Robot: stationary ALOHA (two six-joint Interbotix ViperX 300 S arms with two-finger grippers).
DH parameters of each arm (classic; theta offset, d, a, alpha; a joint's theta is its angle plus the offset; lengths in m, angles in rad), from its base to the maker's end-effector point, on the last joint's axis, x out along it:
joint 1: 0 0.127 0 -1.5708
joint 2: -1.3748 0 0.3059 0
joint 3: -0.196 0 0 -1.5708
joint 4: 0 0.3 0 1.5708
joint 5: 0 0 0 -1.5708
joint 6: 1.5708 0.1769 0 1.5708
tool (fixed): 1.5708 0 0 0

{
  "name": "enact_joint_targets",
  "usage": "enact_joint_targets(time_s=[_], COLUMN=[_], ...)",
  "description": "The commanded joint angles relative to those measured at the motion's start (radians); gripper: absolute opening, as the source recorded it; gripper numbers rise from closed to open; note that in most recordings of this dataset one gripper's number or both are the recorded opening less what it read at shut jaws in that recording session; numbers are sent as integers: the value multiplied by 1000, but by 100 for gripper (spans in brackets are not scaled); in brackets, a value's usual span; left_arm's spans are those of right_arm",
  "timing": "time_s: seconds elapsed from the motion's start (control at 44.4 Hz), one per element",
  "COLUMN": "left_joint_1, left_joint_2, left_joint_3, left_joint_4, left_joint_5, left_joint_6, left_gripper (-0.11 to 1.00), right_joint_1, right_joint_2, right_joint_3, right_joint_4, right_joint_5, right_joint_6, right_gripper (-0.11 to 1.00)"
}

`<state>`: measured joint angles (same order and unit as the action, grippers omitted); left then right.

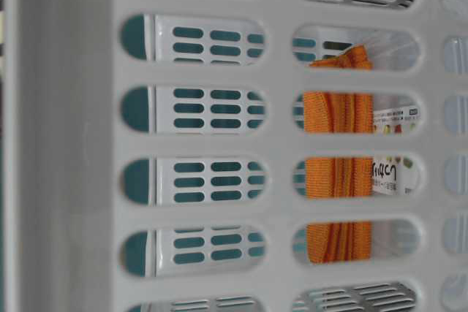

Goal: Pick up the slipper from the shopping basket with the left arm.
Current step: 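Lift the gripped slipper upward out of the basket with the left gripper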

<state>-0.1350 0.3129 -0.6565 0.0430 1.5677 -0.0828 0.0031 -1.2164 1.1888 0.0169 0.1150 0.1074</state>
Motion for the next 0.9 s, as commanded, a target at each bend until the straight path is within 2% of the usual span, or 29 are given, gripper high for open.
enact_joint_targets(time_s=[0.0,0.878], left_joint_1=[-2,3], left_joint_2=[-12,-6], left_joint_3=[-23,-23], left_joint_4=[3,3], left_joint_5=[-3,-2], left_joint_6=[-2,-11], left_gripper=[6,6], right_joint_1=[-2,-2], right_joint_2=[5,2], right_joint_3=[-11,-8], right_joint_4=[5,5], right_joint_5=[-5,-6], right_joint_6=[2,2], right_gripper=[79,79])
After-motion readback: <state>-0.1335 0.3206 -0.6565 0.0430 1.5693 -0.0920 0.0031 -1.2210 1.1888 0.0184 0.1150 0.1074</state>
